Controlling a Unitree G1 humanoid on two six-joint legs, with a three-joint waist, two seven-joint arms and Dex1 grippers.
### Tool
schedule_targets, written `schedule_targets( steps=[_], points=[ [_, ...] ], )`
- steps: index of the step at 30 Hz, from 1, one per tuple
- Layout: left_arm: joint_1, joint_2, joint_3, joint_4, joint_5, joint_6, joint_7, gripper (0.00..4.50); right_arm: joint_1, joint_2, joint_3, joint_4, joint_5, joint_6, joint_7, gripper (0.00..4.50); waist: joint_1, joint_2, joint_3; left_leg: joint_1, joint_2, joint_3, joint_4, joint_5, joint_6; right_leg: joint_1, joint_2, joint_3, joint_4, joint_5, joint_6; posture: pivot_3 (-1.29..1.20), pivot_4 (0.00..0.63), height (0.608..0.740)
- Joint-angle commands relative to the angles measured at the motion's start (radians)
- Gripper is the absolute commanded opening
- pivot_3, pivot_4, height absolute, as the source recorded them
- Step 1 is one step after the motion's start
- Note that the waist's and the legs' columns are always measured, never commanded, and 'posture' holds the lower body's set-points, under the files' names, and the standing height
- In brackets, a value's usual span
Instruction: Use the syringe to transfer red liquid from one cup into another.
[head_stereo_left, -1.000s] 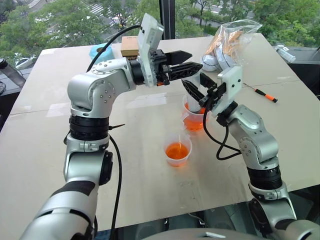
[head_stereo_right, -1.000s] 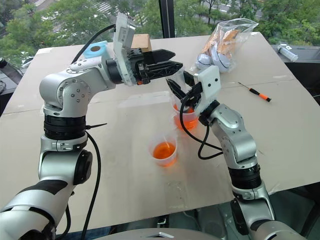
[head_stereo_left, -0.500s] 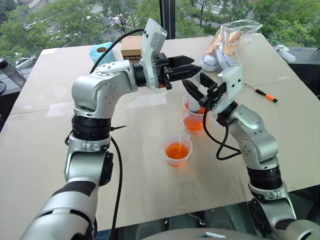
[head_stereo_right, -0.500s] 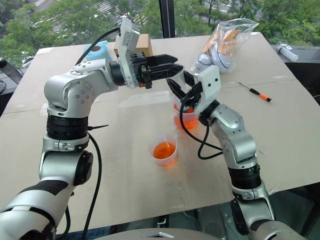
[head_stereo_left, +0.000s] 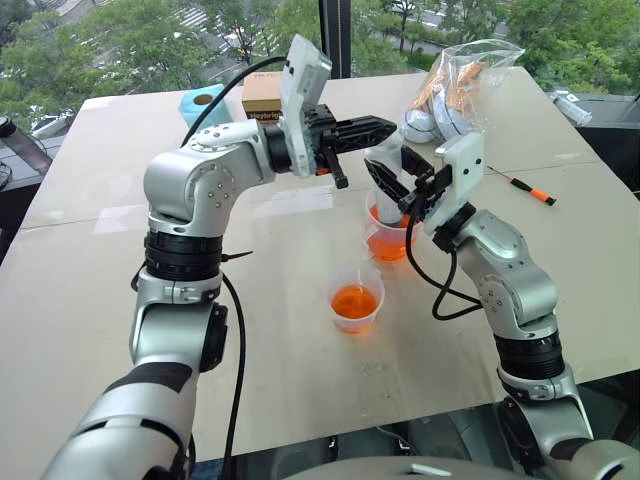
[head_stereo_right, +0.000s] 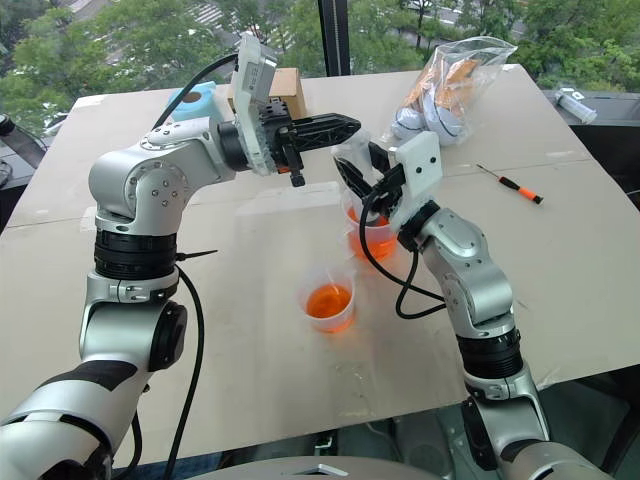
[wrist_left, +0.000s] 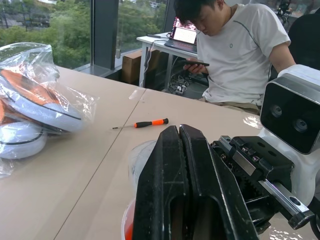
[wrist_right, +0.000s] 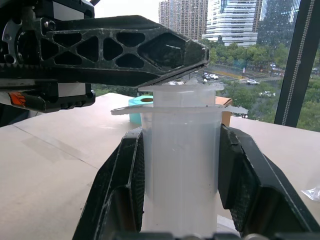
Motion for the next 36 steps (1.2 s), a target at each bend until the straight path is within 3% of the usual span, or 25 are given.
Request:
schedule_targets(
  steps=[1, 4, 7, 22, 26, 27, 36],
  points=[
    [0.002, 0.005, 0.000, -0.021, 0.006, -0.024, -0.015, 0.26, -0.017, 0.003, -0.016, -0.031, 0.012, -0.024, 0.001, 1.49, 0.000, 0.000, 0.000, 0.000, 0.000, 0.000, 0.000, 0.000, 0.000, 0.000, 0.000, 0.000, 0.000, 0.000, 0.000, 0.00, 0.150, 0.740],
    [0.005, 0.011, -0.010, -0.030, 0.019, -0.030, -0.019, 1.22, -0.019, 0.003, -0.016, -0.028, 0.011, -0.025, 0.001, 1.49, 0.000, 0.000, 0.000, 0.000, 0.000, 0.000, 0.000, 0.000, 0.000, 0.000, 0.000, 0.000, 0.000, 0.000, 0.000, 0.00, 0.150, 0.740],
    [0.005, 0.006, -0.018, -0.023, 0.043, -0.035, 0.004, 2.74, -0.020, 0.004, -0.016, -0.026, 0.010, -0.027, 0.002, 1.49, 0.000, 0.000, 0.000, 0.000, 0.000, 0.000, 0.000, 0.000, 0.000, 0.000, 0.000, 0.000, 0.000, 0.000, 0.000, 0.00, 0.150, 0.740],
    [0.003, 0.004, -0.008, -0.019, 0.035, -0.019, -0.010, 2.74, -0.021, 0.004, -0.014, -0.025, 0.009, -0.030, 0.003, 1.49, 0.000, 0.000, 0.000, 0.000, 0.000, 0.000, 0.000, 0.000, 0.000, 0.000, 0.000, 0.000, 0.000, 0.000, 0.000, 0.00, 0.150, 0.740],
    [0.002, 0.002, -0.007, -0.015, 0.029, 0.000, -0.005, 1.55, -0.020, 0.005, -0.014, -0.025, 0.007, -0.034, 0.002, 1.49, 0.000, 0.000, 0.000, 0.000, 0.000, 0.000, 0.000, 0.000, 0.000, 0.000, 0.000, 0.000, 0.000, 0.000, 0.000, 0.00, 0.150, 0.740],
    [0.001, 0.000, -0.006, -0.012, 0.028, 0.004, 0.000, 1.42, -0.020, 0.006, -0.014, -0.025, 0.007, -0.034, 0.003, 1.49, 0.000, 0.000, 0.000, 0.000, 0.000, 0.000, 0.000, 0.000, 0.000, 0.000, 0.000, 0.000, 0.000, 0.000, 0.000, 0.00, 0.150, 0.740],
    [-0.011, -0.006, -0.003, 0.000, 0.034, 0.005, 0.003, 1.42, -0.016, 0.005, -0.015, -0.030, 0.004, -0.033, 0.004, 1.49, 0.000, 0.000, 0.000, 0.000, 0.000, 0.000, 0.000, 0.000, 0.000, 0.000, 0.000, 0.000, 0.000, 0.000, 0.000, 0.00, 0.150, 0.740]
  ],
)
